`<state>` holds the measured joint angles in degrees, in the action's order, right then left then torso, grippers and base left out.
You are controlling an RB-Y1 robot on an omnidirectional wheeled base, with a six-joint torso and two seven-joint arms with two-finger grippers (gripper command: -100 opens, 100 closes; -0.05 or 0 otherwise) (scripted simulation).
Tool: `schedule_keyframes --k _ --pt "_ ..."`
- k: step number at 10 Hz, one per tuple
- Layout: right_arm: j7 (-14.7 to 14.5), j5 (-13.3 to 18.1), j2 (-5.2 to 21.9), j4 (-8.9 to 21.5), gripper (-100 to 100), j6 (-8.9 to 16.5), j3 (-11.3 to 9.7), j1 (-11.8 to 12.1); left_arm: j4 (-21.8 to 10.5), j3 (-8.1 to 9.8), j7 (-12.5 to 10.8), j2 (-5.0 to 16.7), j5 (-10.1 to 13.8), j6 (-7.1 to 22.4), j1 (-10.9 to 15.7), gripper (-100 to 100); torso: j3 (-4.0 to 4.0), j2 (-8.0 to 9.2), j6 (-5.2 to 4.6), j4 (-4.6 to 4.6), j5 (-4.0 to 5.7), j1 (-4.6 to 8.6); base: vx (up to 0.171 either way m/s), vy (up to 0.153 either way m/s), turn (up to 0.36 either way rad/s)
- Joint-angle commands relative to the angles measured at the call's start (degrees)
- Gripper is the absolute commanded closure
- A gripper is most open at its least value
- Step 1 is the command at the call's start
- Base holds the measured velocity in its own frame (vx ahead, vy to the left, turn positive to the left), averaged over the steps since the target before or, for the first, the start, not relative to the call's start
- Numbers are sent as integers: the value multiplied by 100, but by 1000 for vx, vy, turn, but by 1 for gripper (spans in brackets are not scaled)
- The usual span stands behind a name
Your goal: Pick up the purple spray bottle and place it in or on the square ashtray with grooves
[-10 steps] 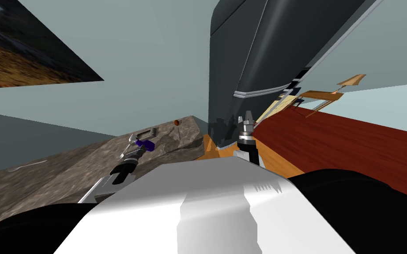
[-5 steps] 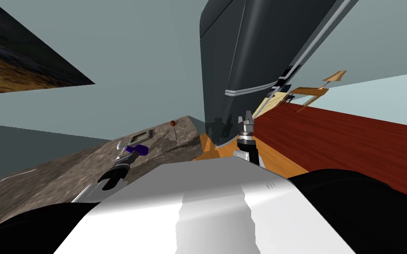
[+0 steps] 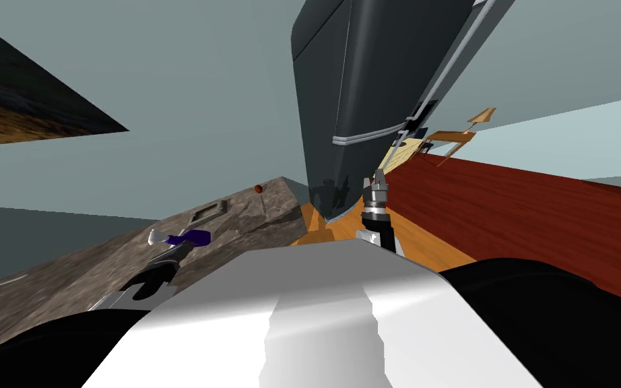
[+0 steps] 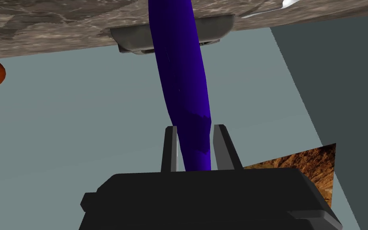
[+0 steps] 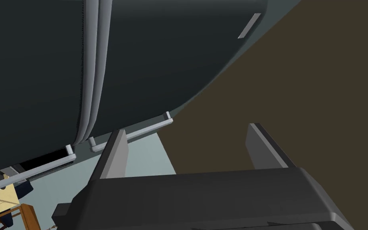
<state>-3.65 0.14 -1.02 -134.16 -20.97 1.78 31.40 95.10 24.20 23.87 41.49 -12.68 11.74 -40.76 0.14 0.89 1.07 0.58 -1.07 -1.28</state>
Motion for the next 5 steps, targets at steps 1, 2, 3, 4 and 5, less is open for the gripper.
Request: schedule_keyframes --k 1,2,3,4,5 --pt "0 0 0 0 0 0 0 0 -12 100 -44 90 79 166 -127 100 0 0 0 0 0 0 -67 3 -87" --pt "0 0 0 0 0 0 0 0 -73 180 -91 183 145 331 -189 100 -1 -1 0 1 1 4 -78 17 -172" --pt "0 0 0 0 0 0 0 0 -123 237 -141 266 190 477 -211 100 -1 -2 -8 1 2 -2 -91 56 -205" --pt "0 0 1 0 0 0 0 0 -167 274 -199 345 217 607 -186 100 -1 -1 -10 1 3 -14 -97 89 -245" --pt "0 0 1 0 0 0 1 -1 -208 295 -265 426 229 729 -113 100 -2 -2 -15 2 -1 -27 -113 132 -289"
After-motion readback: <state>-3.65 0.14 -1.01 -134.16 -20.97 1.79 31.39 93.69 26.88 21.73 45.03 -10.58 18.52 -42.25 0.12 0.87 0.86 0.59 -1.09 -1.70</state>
